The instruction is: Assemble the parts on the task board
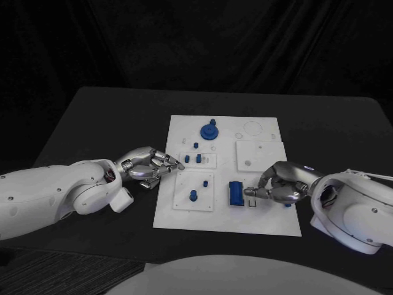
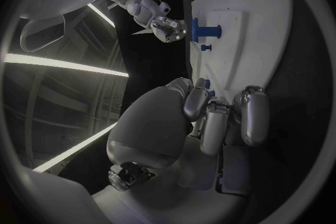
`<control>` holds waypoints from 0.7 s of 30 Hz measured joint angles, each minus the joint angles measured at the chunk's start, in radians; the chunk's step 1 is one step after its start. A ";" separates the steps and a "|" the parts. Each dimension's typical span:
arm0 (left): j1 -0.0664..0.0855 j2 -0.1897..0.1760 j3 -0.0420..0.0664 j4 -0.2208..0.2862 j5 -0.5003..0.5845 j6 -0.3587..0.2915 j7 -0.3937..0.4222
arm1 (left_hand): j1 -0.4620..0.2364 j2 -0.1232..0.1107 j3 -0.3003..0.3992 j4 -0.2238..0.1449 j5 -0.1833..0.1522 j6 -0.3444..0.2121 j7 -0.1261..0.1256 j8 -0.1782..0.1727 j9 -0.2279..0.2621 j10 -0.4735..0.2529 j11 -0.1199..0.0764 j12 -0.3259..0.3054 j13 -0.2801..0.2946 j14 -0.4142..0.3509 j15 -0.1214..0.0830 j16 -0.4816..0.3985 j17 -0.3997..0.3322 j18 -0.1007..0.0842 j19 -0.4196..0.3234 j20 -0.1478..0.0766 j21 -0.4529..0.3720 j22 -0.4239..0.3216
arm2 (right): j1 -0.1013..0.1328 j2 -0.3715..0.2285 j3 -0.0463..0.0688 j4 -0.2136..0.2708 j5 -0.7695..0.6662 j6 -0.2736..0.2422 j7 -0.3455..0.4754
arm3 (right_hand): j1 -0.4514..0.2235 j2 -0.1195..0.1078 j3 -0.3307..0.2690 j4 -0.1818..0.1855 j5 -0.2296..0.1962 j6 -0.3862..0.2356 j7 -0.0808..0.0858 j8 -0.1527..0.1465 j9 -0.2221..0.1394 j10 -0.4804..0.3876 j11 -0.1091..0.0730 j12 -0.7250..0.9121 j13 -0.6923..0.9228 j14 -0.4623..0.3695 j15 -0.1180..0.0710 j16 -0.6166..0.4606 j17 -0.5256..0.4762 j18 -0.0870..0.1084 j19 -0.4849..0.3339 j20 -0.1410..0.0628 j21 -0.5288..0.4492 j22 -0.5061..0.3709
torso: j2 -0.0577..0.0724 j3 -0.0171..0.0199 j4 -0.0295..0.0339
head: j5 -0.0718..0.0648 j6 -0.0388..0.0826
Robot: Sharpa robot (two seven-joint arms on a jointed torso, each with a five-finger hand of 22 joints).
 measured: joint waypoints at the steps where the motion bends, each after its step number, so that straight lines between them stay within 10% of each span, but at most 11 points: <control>1: 0.000 -0.001 0.000 0.001 0.000 0.000 0.000 | 0.000 0.000 0.003 -0.003 0.000 0.000 0.000 0.000 0.000 0.000 0.000 0.000 0.000 0.000 0.000 0.000 0.000 0.000 0.000 0.000 0.000 0.000 | 0.017 -0.015 0.001 0.004 0.000 0.000 -0.003 | 0.004 0.004 -0.004 -0.001 0.025 0.010 0.000 -0.015 -0.015 0.000 0.000 0.000 0.000 0.000 0.000 0.000 0.000 0.000 0.000 0.000 0.000 0.000 | 0.000 0.0000 0.0000 | 0.000 0.000; 4: 0.000 -0.002 0.000 0.002 0.000 0.000 -0.001 | 0.000 0.000 0.003 -0.003 0.000 0.000 0.000 0.000 0.000 0.000 0.000 0.000 0.000 0.001 0.002 0.000 0.000 0.000 0.000 0.000 0.000 0.000 | 0.045 -0.042 0.002 0.006 0.000 0.003 -0.015 | 0.019 0.018 -0.006 -0.001 0.139 0.036 0.002 -0.065 -0.064 0.001 0.001 0.000 0.000 0.002 0.002 0.000 0.000 0.000 0.000 0.000 0.000 0.000 | 0.000 0.0000 -0.0001 | -0.002 0.000; 9: 0.000 -0.003 0.000 0.005 0.000 -0.001 -0.001 | -0.001 0.001 0.003 -0.003 0.000 0.000 0.000 0.000 0.000 0.000 0.000 0.000 0.000 0.002 0.002 0.000 0.000 0.000 0.000 0.000 0.000 0.000 | 0.069 -0.071 0.001 -0.001 -0.006 0.021 -0.042 | 0.128 -0.015 0.053 -0.009 0.646 0.060 -0.003 -0.133 -0.130 0.001 0.001 0.000 0.000 0.002 0.002 0.010 0.000 0.000 0.000 0.000 0.015 0.000 | -0.001 0.0000 0.0000 | -0.007 0.000; 11: 0.000 -0.004 0.000 0.006 0.000 -0.001 -0.001 | -0.001 0.001 0.003 -0.003 0.000 0.000 0.000 0.000 0.000 0.000 0.000 0.000 0.000 0.002 0.002 0.000 0.000 0.000 0.000 0.000 0.000 0.000 | 0.073 -0.077 0.001 -0.011 -0.014 0.033 -0.055 | 0.155 -0.036 0.079 -0.010 0.728 0.063 -0.001 -0.148 -0.143 0.001 0.001 0.000 0.000 0.002 0.002 0.010 0.000 0.000 0.000 0.000 0.018 0.000 | -0.001 0.0000 0.0005 | -0.009 0.000; 15: 0.000 -0.005 0.000 0.007 0.000 -0.002 -0.002 | -0.001 0.001 0.003 -0.003 0.000 0.000 0.000 0.000 0.000 0.001 -0.001 0.000 0.000 0.002 0.002 0.000 0.000 0.000 0.000 0.000 0.000 0.000 | 0.077 -0.081 0.000 -0.026 -0.042 0.062 -0.085 | 0.172 -0.054 0.096 -0.010 0.654 0.065 0.001 -0.159 -0.151 0.001 0.001 0.000 0.000 0.002 0.002 0.010 0.000 0.000 0.000 0.000 0.024 0.000 | -0.002 -0.0001 0.0006 | -0.011 0.000; 21: 0.000 -0.002 0.000 0.006 0.000 -0.002 -0.002 | -0.001 0.001 0.003 -0.003 0.000 0.000 0.000 0.000 0.000 0.003 0.000 0.000 0.000 0.002 0.002 0.000 0.000 0.000 0.000 0.000 0.000 0.000 | 0.078 -0.074 0.000 -0.038 -0.094 0.108 -0.123 | 0.172 -0.054 0.088 -0.009 0.261 0.068 0.004 -0.159 -0.130 0.001 0.008 0.000 0.000 0.005 0.006 0.010 0.000 0.000 0.000 0.007 0.024 0.000 | -0.002 -0.0006 0.0012 | -0.019 0.000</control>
